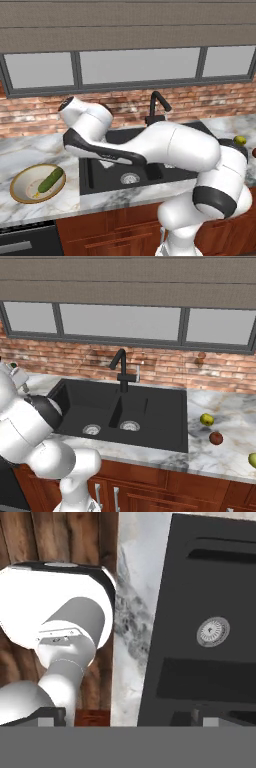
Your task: There is a mixed pile of frozen fruits and vegetables on the counter. Locate all the frozen vegetables and place the items in a bowl on the counter. Take all the frozen fruits and defrost them in a running sink.
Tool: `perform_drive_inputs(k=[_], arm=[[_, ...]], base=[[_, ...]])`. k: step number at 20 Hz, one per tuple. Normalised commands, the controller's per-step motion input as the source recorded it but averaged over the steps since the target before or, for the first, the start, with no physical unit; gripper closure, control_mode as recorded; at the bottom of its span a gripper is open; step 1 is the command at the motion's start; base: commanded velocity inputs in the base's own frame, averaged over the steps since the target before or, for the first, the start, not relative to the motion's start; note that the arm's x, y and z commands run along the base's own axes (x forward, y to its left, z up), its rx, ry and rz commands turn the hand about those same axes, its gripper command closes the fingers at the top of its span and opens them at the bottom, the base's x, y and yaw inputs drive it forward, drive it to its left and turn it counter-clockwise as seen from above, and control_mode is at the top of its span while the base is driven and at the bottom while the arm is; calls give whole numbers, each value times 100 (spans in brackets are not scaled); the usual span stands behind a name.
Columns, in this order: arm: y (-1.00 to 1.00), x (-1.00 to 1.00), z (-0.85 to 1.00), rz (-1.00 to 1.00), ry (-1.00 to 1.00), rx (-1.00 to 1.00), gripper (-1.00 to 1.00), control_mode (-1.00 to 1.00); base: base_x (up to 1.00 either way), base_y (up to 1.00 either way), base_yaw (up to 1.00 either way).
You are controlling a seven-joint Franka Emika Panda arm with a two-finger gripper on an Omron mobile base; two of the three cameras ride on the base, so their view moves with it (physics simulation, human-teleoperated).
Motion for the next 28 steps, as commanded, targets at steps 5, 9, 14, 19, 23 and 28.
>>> perform_drive_inputs(k=[5, 9, 14, 19, 23, 28], arm=[[-86, 0, 7, -23, -10, 1, -100, -100], [-68, 0, 10, -29, -5, 0, -100, -100], [-72, 0, 14, -33, -6, 0, -100, -100], [-56, 0, 6, -38, -2, 0, -100, -100], [-60, 0, 0, -40, 0, 0, -100, -100], [-69, -6, 0, -43, 0, 0, -100, -100]], base=[[0, 0, 0], [0, 0, 0], [0, 0, 0], [0, 0, 0], [0, 0, 0], [0, 0, 0]])
